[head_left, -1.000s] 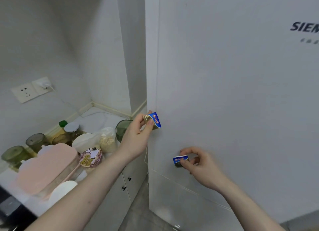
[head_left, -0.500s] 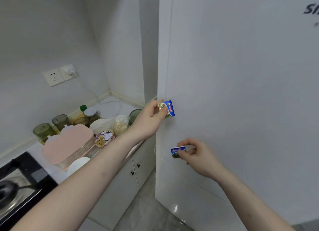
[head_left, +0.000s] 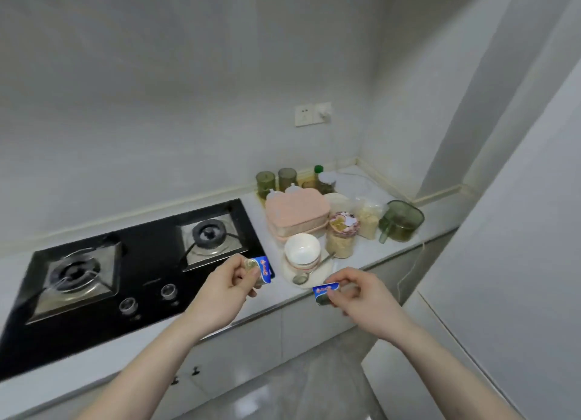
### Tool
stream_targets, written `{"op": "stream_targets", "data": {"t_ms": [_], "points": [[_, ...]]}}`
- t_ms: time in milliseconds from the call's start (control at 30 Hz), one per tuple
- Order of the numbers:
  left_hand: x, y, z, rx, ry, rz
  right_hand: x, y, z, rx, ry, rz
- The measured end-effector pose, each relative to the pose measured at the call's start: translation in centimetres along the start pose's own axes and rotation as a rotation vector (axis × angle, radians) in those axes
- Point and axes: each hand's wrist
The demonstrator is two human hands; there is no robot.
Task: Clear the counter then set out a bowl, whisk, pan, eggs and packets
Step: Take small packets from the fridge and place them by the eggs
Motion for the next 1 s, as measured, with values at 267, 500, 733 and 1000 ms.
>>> {"op": "stream_targets", "data": {"t_ms": [267,500,733,1000], "points": [[16.3,-14.5,11.4,0.244,-0.079,-0.350,-18.5,-3.9,11.4,0.233,-0.051,0.310],[25.2,-24.9,18.7,0.414,-0.188,-0.602,-31.8,-8.2,18.1,0.335,-0.079,0.567],[31.2,-31.0,24.3,0.575,-0.257,-0.818,-42.0,-9.8,24.5,0.432,-0.088,0.772],[37.5,-32.3,28.6,0.682,-0.273,-1.015,-54.2,-7.5,30.8,0.507,-0.094,0.975]]}}
Point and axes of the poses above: each hand's wrist, its own y-axis towards the middle knuckle, its own x-axis out of the back of the hand, z = x × y, and after that the axes turned 5 degrees about -z, right-handed
